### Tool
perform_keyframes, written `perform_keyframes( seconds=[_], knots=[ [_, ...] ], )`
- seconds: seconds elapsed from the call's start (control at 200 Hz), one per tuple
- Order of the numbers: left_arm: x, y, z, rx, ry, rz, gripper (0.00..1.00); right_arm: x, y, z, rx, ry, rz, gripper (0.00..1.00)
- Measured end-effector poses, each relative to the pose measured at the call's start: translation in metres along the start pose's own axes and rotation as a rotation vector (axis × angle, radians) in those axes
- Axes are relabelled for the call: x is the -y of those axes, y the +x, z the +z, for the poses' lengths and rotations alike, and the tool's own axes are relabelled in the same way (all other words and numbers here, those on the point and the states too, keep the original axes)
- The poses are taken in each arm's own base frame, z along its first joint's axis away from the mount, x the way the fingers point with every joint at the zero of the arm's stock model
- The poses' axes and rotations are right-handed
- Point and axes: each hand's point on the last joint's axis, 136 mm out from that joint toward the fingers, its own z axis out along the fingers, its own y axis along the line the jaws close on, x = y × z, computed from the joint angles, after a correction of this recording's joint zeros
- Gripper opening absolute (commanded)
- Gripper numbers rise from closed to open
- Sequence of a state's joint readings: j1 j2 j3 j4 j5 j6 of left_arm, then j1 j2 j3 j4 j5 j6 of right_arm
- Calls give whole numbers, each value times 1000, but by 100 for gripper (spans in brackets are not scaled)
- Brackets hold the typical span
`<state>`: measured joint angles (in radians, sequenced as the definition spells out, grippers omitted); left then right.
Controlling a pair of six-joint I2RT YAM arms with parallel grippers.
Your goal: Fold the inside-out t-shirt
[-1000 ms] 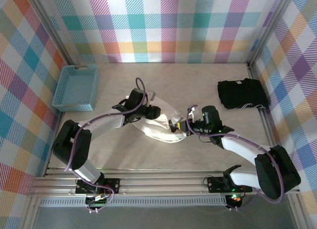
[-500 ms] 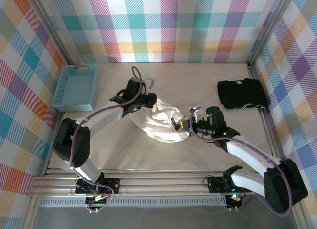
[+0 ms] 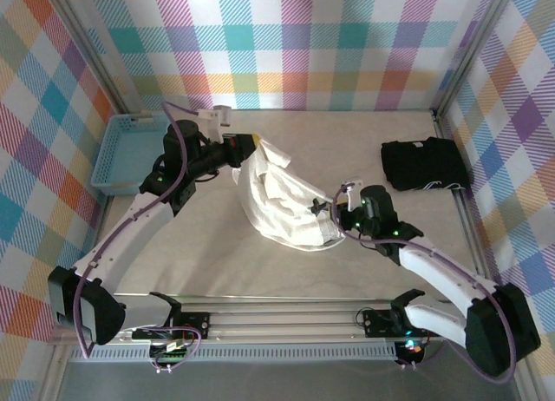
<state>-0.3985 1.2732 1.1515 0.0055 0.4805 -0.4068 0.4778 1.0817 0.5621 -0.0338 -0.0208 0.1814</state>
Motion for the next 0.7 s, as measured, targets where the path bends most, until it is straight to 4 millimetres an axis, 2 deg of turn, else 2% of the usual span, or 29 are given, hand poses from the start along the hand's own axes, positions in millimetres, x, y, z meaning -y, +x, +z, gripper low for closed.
perform_keyframes(
  seconds=[0.11,0.155,0.22,0.375,0.48,0.56,0.595,0.655,0.7],
  knots=[
    [-3,12,3,-39,10,-37,0,-2,-8,3,-13,-3,-18,47],
    [-4,15,4,-49,13,-47,0,-10,-13,0,2,-45,-37,60],
    [-3,17,4,-58,19,-57,0,-23,-18,-5,23,-110,-66,68],
    [-1,19,4,-66,30,-65,0,-66,-35,-15,84,-283,-169,74],
    [1,20,4,-71,36,-64,0,-90,-53,-11,109,-358,-230,73],
    [1,21,4,-72,36,-65,0,-105,-70,0,129,-395,-266,69],
    [1,21,4,-72,36,-65,0,-109,-77,6,135,-402,-275,63],
    [1,22,4,-78,33,-68,0,-113,-88,17,140,-408,-290,35],
    [0,24,4,-83,27,-71,0,-116,-93,25,136,-416,-295,21]
  ],
)
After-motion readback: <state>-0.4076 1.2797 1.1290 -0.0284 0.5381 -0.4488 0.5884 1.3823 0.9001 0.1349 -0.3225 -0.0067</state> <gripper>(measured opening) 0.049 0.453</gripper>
